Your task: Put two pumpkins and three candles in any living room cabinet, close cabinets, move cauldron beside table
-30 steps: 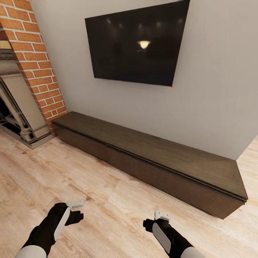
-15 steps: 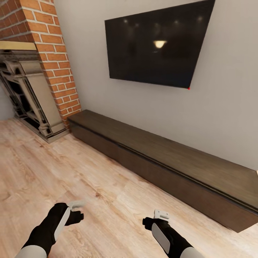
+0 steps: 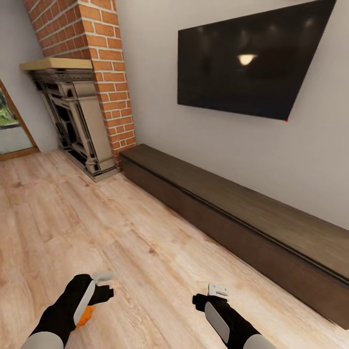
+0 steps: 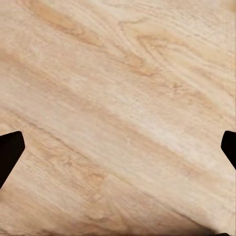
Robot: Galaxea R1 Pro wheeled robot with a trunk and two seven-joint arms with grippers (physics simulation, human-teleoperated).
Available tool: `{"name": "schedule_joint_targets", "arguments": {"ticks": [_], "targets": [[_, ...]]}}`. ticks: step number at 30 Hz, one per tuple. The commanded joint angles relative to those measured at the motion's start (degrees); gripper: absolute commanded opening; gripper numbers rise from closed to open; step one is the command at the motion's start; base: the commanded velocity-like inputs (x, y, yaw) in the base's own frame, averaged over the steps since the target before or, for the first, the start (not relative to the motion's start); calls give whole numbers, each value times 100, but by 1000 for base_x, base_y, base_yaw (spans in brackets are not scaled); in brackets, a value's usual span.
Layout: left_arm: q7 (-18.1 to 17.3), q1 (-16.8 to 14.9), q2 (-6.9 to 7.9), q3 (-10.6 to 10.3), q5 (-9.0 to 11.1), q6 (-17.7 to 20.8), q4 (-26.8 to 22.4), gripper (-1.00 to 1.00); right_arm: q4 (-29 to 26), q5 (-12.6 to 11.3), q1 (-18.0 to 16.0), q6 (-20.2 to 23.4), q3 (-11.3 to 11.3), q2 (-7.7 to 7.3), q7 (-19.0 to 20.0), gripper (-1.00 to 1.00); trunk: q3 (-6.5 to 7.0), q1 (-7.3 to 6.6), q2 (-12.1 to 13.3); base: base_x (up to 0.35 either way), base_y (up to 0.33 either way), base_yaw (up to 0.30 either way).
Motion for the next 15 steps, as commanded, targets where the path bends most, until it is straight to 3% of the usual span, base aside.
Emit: {"name": "schedule_joint_targets", "arguments": {"ticks": [1,15], "targets": [[0,0,0,-1,-3,0,0,100,0,0,-1,0,0,5,-2,100,0,0,0,-176,86,292],[0,0,0,-2,3,0,0,100,3,0,1,0,9,19,-6,100,0,0,0,-42,22,292]]}}
